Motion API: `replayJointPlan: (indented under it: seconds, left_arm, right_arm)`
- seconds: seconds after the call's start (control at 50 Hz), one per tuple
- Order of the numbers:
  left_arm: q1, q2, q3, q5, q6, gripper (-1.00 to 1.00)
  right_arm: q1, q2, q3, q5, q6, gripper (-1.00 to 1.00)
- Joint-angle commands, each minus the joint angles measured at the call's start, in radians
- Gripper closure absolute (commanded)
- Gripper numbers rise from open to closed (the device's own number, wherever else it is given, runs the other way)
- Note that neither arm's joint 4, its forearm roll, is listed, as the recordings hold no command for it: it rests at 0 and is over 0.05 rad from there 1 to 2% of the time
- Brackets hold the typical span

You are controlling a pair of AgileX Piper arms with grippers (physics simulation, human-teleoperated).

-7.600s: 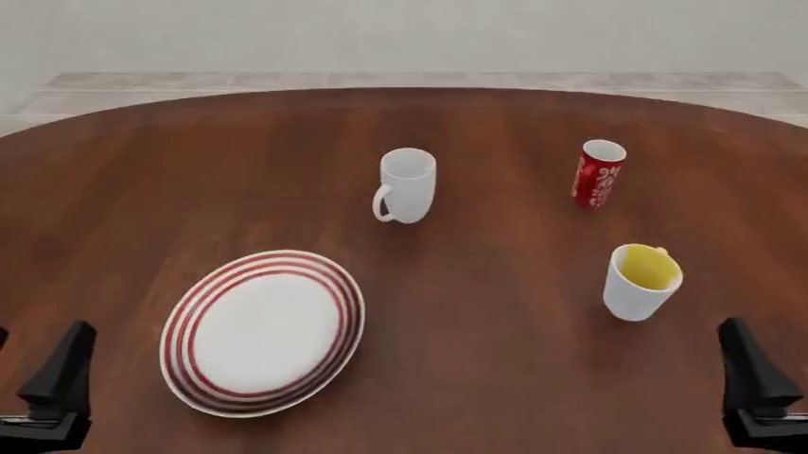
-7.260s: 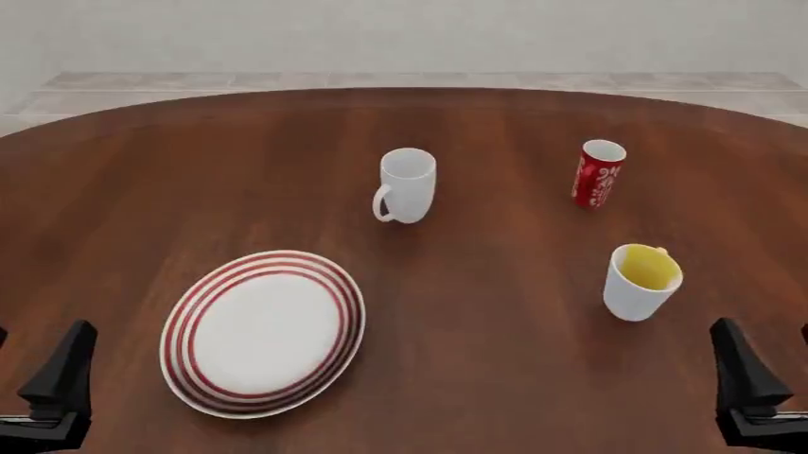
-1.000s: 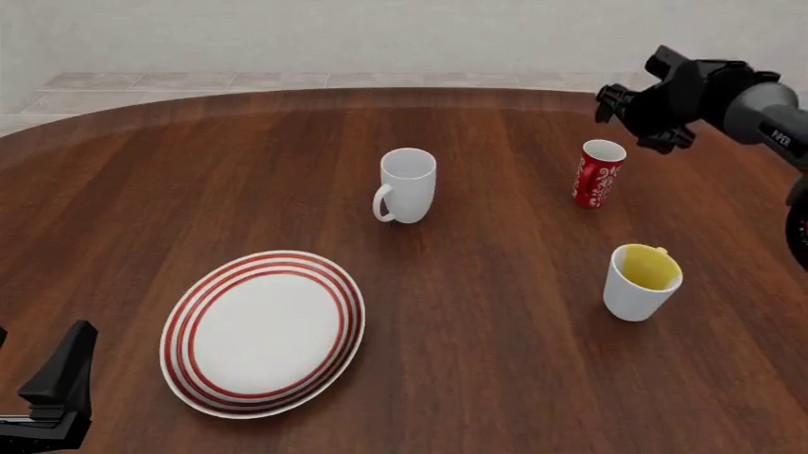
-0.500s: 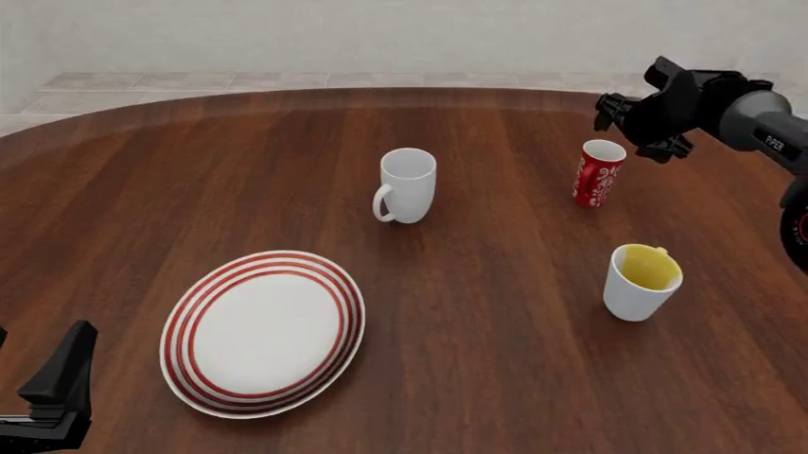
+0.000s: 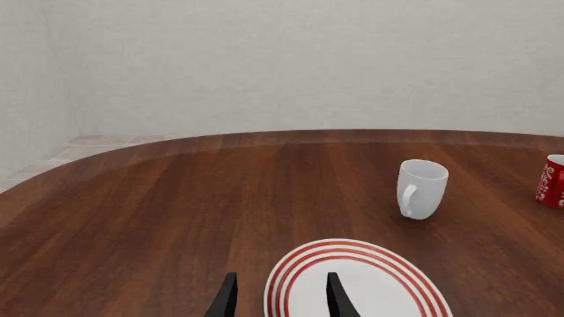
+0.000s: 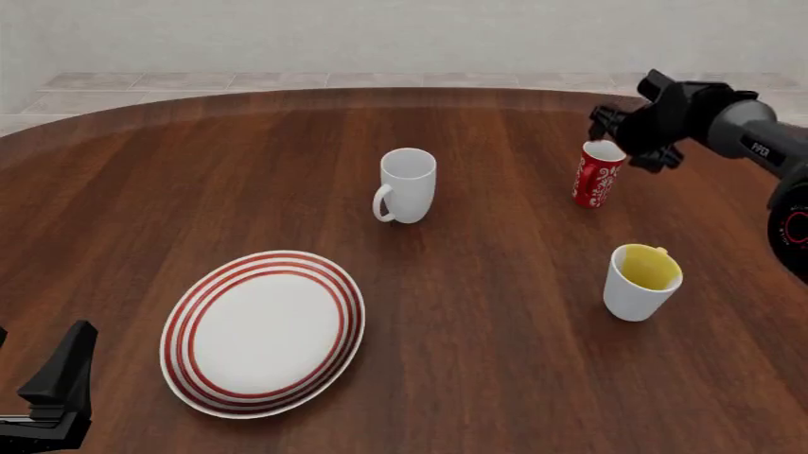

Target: Pick up the red mug and put it on the plate

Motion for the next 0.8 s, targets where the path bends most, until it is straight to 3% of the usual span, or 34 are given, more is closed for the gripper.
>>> replayJointPlan:
  seconds: [0.02, 0.8]
  left_arm:
    - [0.000, 0.000, 0.000, 0.000, 0.000, -1.00]
    - [0.000, 0.000, 0.000, 0.000, 0.000, -1.00]
  right_arm:
    - [0.001, 0.001, 0.037, -0.016, 0.023, -1.00]
    - [0.011, 0.034, 0.016, -0.009, 0.021, -1.00]
